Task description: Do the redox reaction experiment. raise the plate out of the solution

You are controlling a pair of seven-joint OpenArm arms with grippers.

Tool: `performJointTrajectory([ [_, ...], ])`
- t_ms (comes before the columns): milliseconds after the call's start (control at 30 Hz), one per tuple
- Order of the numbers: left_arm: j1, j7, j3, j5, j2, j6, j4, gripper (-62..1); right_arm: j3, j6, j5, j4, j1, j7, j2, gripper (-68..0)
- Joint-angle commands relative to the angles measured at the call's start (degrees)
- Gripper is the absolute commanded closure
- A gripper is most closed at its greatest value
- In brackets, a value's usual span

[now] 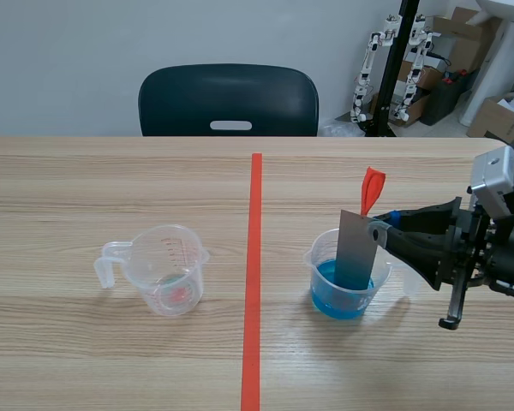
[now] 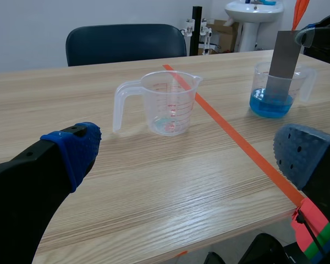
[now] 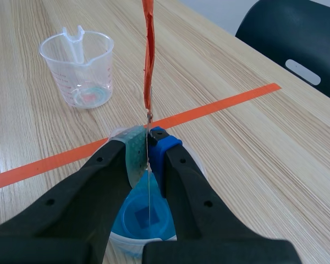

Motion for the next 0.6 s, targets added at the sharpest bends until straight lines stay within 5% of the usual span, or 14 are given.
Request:
performJointTrajectory([
  [0,0.2,-0.4,-0.2,-0.3,-0.3,0.1,0.5,-62.3,0.4,0.5,0.0,0.5,0.5,-0.2,1.0,-0.6],
  [567,0.2,-0.4,-0.2,-0.3,-0.3,0.1,0.5,-62.3,0.4,0.5,0.0,0.5,0.5,-0.2,1.5,-0.6],
])
